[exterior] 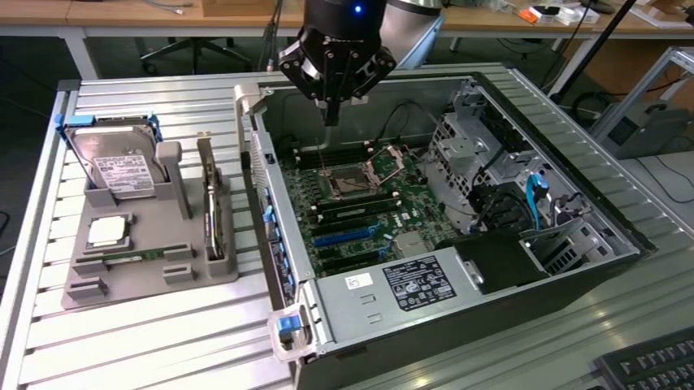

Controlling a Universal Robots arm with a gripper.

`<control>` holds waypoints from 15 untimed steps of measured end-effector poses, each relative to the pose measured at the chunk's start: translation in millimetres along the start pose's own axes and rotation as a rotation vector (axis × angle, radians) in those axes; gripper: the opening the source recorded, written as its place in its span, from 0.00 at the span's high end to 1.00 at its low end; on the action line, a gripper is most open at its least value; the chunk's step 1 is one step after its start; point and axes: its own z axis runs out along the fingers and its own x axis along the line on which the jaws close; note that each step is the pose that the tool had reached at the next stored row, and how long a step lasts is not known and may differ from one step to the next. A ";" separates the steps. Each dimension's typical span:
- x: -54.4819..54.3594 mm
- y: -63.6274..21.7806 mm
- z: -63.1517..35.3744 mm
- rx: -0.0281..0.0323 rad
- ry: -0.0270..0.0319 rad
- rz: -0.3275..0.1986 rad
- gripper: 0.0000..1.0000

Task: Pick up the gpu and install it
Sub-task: 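Reach for the gpu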

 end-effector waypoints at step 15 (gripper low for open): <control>4.2 -0.3 0.1 0.0000 0.0000 0.000 0.89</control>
